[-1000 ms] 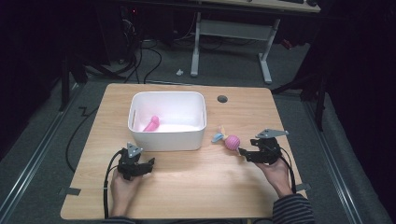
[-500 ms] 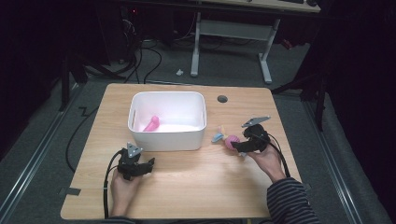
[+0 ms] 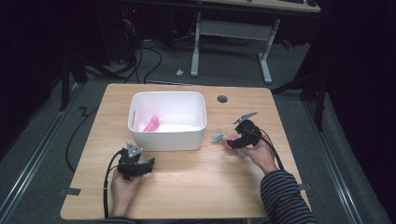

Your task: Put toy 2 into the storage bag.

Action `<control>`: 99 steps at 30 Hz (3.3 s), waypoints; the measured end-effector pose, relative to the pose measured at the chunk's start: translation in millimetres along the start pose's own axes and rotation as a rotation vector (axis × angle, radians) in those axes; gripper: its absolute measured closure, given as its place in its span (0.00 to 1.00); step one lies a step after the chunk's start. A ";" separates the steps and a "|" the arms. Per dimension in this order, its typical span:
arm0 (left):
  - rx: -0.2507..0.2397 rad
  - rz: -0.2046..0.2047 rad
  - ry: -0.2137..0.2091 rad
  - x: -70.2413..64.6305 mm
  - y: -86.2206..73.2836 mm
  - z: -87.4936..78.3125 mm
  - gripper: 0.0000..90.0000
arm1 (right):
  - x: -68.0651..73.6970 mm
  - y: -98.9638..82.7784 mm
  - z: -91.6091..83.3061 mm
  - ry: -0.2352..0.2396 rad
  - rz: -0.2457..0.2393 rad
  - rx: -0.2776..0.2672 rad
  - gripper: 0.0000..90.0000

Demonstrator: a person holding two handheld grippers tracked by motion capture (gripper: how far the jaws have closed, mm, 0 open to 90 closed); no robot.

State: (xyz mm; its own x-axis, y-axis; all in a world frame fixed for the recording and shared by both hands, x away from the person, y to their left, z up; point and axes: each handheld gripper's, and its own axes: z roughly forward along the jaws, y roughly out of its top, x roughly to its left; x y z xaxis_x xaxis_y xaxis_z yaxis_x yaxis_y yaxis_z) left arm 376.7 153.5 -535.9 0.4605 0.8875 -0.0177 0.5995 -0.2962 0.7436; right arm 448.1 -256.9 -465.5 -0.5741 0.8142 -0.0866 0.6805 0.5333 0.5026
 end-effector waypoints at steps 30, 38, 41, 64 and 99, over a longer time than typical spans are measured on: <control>0.000 -0.002 -0.003 0.6 0.0 -0.2 0.31 | 3.2 1.2 -5.9 0.073 -0.001 -0.031 0.39; 0.000 -0.003 -0.004 0.7 0.0 -0.2 0.31 | -1.2 2.2 -39.1 0.023 -0.018 -0.083 0.39; 0.000 -0.003 -0.004 0.6 0.0 -0.2 0.31 | -4.8 7.2 -60.1 0.027 -0.025 -0.133 0.39; 0.000 -0.002 -0.003 0.3 0.0 -0.2 0.32 | 17.3 78.0 -121.3 0.174 -0.089 -0.265 0.39; 0.000 0.001 0.000 0.2 0.2 0.2 0.32 | 77.9 158.8 -84.5 0.233 -0.240 -0.224 0.38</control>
State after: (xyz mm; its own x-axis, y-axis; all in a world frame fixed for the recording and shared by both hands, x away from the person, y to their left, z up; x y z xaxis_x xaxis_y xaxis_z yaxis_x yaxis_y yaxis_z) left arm 377.0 153.5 -535.9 0.4605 0.8875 -0.0170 0.5992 -0.2967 0.7436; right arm 472.9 -128.2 -319.7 -0.8099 0.5852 -0.0396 0.4135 0.6176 0.6690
